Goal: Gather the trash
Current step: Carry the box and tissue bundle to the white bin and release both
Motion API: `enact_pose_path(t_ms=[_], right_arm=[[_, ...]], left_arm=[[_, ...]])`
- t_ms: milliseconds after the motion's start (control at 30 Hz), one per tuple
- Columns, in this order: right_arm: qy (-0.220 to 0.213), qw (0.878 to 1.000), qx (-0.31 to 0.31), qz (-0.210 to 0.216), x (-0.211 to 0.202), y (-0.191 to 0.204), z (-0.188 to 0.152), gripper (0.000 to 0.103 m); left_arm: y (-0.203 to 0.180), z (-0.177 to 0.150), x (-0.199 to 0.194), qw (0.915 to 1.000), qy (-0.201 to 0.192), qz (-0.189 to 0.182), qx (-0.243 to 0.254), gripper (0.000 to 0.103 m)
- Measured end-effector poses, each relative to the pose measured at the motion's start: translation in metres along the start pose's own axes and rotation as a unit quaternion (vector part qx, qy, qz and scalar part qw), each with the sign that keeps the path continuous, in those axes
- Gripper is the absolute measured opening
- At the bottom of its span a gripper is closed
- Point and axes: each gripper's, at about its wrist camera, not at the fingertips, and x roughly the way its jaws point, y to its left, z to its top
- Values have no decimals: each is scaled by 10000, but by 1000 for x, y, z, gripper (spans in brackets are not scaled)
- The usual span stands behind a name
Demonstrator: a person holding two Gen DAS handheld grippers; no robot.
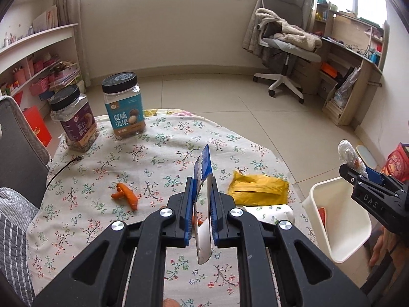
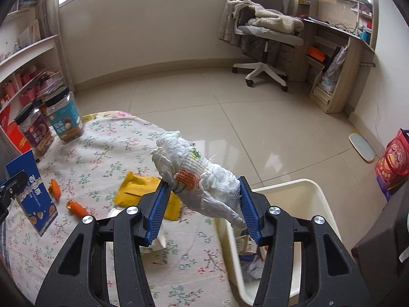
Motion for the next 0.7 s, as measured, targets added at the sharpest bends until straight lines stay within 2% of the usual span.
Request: enact_pose_path(t_ms=[167, 267, 333, 500, 700], right_arm=[[81, 9984, 270, -481, 5, -46, -7, 53], [118, 9968, 492, -614, 5, -72, -10, 55], [124, 9955, 561, -757, 4, -85, -12, 60], [131, 9899, 703, -1224, 0, -114, -20, 94], [306, 9825, 932, -1586, 1, -154, -30, 96]], left_arm=[[-30, -1, 1, 9995, -8, -205, 251, 12], [-48, -2, 4, 9987, 20, -349, 381, 12], [-60, -2, 6, 9980, 40, -440, 449, 12], [-95, 0, 10, 9953, 105, -755, 591, 12], [-153, 5, 24, 9880, 364, -1409, 514, 12]])
